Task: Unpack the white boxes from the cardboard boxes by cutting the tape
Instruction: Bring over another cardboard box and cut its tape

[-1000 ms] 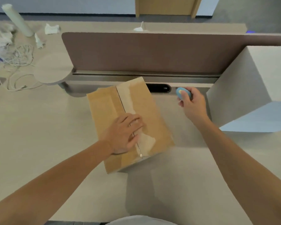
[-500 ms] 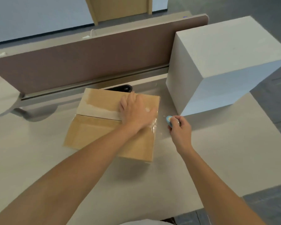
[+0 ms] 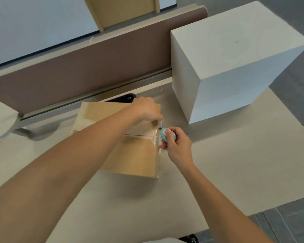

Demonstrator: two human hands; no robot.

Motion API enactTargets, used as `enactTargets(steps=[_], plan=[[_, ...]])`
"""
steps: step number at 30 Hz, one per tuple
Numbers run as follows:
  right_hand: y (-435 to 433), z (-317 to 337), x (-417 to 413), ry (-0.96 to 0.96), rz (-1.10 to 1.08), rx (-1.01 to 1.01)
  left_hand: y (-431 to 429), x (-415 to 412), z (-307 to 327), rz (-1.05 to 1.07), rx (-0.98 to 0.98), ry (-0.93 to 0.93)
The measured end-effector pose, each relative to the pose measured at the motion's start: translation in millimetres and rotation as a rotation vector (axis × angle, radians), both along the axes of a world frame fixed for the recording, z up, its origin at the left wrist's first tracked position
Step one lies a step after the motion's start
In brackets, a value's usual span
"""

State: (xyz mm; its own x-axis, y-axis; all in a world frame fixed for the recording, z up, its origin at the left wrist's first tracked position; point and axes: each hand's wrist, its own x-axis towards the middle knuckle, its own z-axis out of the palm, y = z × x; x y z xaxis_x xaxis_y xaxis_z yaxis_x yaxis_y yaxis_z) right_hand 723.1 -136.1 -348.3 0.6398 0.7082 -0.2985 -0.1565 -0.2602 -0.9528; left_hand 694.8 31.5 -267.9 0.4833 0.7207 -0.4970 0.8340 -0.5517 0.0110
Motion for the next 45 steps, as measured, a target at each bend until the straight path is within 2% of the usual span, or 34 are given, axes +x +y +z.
enactTargets(steps=[8,15,25,30,32,34,37,40,42,45], plan=[[8.7,-5.3,9.8,-0.216,0.092,-0.048,-0.3,-0.6,7.6,0.009,-0.058,-0.023],[0.5,-2.1,21.8,-0.480,0.359,-0.092,0.6,0.8,7.9,0.015,-0.069,-0.017],[-18.8,5.4,23.0,-0.478,0.594,-0.107,2.3,2.3,14.0,-0.007,-0.073,0.000],[-26.6,5.3,23.1,-0.413,0.508,-0.126,5.8,-1.5,12.1,-0.070,-0.068,0.049],[-24.6,8.8,30.3,-0.434,0.423,-0.150,3.2,-11.2,10.5,-0.029,-0.105,-0.068],[-19.3,16.7,37.4,-0.476,0.344,-0.161,3.1,-27.6,11.2,0.078,-0.133,-0.272],[-2.6,33.9,41.3,-0.502,0.318,-0.125,7.3,-71.0,12.5,0.239,-0.002,-0.554],[22.4,49.4,33.3,-0.570,0.424,-0.106,11.8,-134.0,5.7,0.438,0.194,-0.767],[40.5,57.7,23.4,-0.633,0.505,-0.102,14.6,-177.8,-4.2,0.533,0.314,-0.717],[70.3,69.1,0.5,-0.698,0.642,-0.104,13.9,-234.8,-18.7,0.626,0.466,-0.396]])
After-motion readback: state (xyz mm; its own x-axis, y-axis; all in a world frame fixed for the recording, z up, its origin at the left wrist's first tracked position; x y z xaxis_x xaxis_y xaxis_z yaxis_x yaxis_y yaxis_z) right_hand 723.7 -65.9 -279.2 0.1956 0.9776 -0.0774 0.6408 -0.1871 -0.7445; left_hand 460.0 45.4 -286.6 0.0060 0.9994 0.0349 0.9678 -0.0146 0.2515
